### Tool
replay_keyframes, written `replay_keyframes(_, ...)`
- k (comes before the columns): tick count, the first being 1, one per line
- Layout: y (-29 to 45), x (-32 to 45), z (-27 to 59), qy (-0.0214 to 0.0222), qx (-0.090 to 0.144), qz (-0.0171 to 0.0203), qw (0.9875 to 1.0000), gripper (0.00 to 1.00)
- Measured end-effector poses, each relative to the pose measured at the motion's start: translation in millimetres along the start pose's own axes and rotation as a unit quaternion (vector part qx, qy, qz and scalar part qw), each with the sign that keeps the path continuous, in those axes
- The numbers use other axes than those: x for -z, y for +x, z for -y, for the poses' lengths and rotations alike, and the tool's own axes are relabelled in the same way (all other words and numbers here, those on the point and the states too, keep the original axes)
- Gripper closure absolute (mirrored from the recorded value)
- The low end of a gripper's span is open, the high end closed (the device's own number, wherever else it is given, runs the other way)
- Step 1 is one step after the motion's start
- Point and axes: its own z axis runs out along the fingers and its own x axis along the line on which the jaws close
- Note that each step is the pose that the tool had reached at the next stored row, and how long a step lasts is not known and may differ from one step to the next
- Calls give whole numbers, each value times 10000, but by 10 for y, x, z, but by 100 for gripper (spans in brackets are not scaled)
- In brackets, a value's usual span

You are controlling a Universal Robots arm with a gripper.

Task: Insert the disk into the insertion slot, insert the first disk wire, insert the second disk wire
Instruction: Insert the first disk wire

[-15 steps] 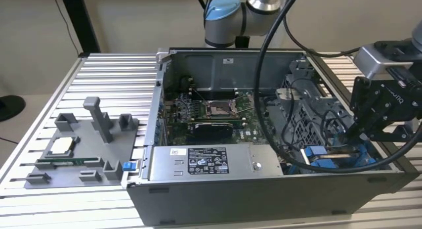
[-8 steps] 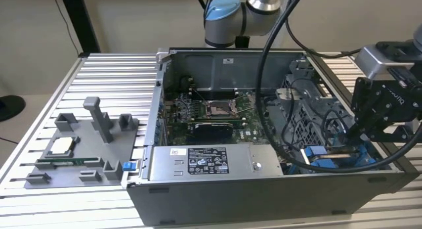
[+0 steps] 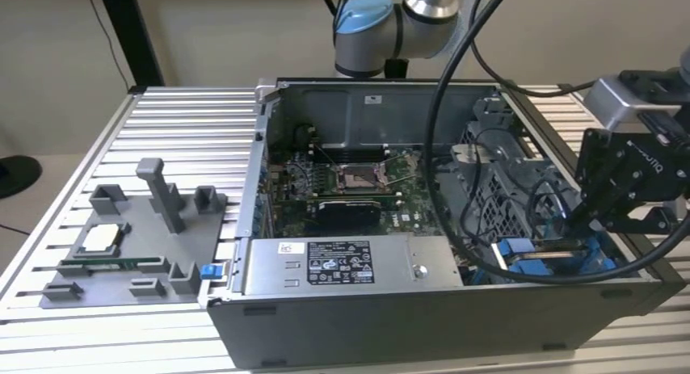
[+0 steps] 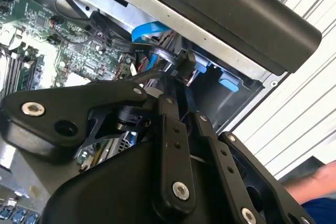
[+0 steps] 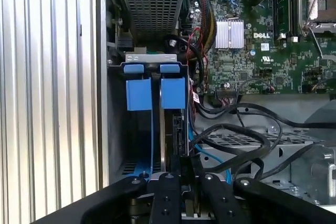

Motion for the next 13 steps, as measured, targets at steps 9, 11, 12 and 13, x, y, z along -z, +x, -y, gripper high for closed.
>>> replay_keyframes(9,3,-38,-7,2,-31,3,10000,100)
replay_keyframes(11,3,-43,-6,2,-31,2,10000,100)
replay_keyframes(12,4,-46,-7,3,-31,2,10000,100)
replay_keyframes(13,4,-48,-7,3,-31,3,10000,100)
